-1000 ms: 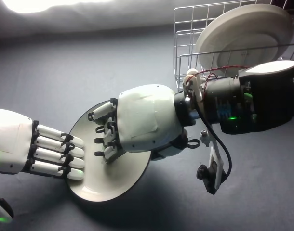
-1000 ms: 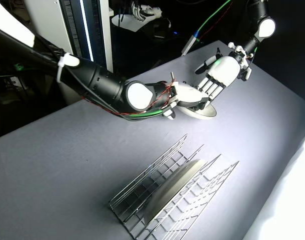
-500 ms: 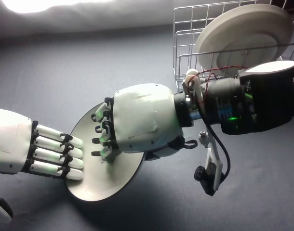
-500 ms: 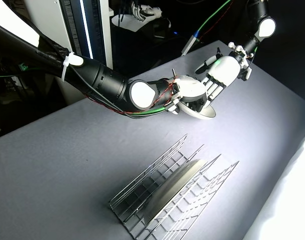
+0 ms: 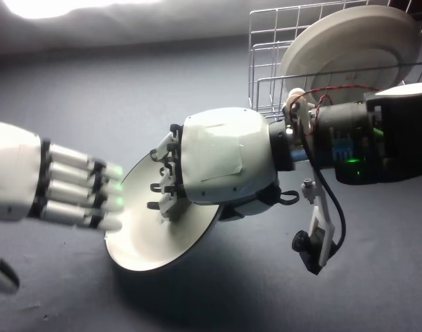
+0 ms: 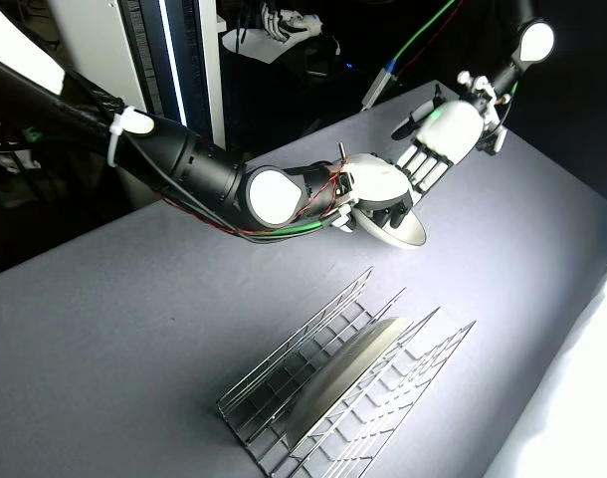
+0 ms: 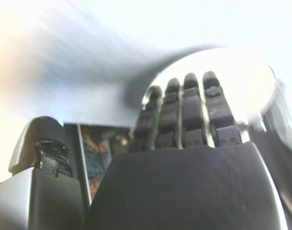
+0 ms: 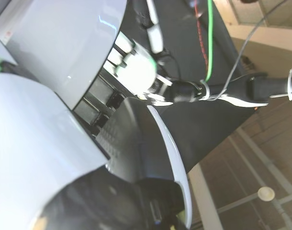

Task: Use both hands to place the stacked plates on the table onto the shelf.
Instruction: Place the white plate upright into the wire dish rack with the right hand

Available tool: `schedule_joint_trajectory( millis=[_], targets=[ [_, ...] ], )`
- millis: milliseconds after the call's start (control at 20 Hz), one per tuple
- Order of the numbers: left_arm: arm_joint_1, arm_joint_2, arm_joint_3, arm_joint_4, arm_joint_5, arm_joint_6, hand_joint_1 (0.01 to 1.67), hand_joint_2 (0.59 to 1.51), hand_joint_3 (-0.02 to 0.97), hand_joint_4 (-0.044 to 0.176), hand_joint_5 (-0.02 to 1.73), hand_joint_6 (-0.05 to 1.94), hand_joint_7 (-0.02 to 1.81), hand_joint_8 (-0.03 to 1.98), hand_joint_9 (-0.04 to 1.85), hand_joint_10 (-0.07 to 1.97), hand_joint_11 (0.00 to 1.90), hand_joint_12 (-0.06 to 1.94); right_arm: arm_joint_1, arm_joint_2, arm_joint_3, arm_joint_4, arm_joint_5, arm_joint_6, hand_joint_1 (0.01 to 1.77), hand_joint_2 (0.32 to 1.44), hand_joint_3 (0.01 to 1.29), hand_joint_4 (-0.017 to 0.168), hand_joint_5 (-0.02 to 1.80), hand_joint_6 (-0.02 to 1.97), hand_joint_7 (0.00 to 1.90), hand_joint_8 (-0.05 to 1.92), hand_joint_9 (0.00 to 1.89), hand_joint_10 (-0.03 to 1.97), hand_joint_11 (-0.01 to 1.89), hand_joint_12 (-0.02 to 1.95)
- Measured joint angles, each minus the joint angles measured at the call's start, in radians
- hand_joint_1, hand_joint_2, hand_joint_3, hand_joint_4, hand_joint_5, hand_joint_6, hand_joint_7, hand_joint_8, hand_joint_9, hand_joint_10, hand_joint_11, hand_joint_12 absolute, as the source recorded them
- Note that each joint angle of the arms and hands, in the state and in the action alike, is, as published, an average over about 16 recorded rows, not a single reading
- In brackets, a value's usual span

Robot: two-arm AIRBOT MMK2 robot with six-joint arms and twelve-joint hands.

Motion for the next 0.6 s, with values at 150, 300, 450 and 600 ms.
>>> schedule_joint_trajectory(
  millis=[150,300,450,600],
  targets=[
    [-0.046,0.049,-0.051,-0.015,0.02,0.001,0.02,1.145,0.019,0.001,0.0,0.01,0.02,0.01,0.02,0.02,0.01,0.01,0.004,0.028,-0.024,0.036,-0.002,-0.002,1.28,0.95,0.01,-0.005,0.9,0.37,0.97,0.49,1.02,0.97,0.75,1.1],
    [-0.083,0.099,-0.099,-0.04,0.058,0.002,0.02,1.145,0.019,0.003,0.01,0.02,0.02,0.01,0.02,0.02,0.01,0.01,0.011,0.061,-0.057,0.092,-0.008,-0.004,1.29,0.95,0.01,-0.006,0.91,0.44,0.99,0.53,1.04,0.95,0.77,1.07],
    [-0.107,0.145,-0.144,-0.065,0.115,0.009,0.02,1.144,0.019,0.002,0.01,0.02,0.01,0.01,0.02,0.02,0.01,0.01,0.019,0.095,-0.095,0.163,-0.013,-0.005,1.3,0.95,0.01,-0.007,0.93,0.52,1.02,0.57,1.06,0.92,0.79,1.05],
    [-0.117,0.183,-0.177,-0.086,0.183,0.022,0.01,1.144,0.019,0.002,0.01,0.02,0.01,0.01,0.02,0.02,0.01,0.01,0.03,0.13,-0.131,0.246,-0.02,-0.004,1.32,0.95,0.01,-0.007,0.96,0.63,1.05,0.62,1.07,0.91,0.81,1.03]
  ],
)
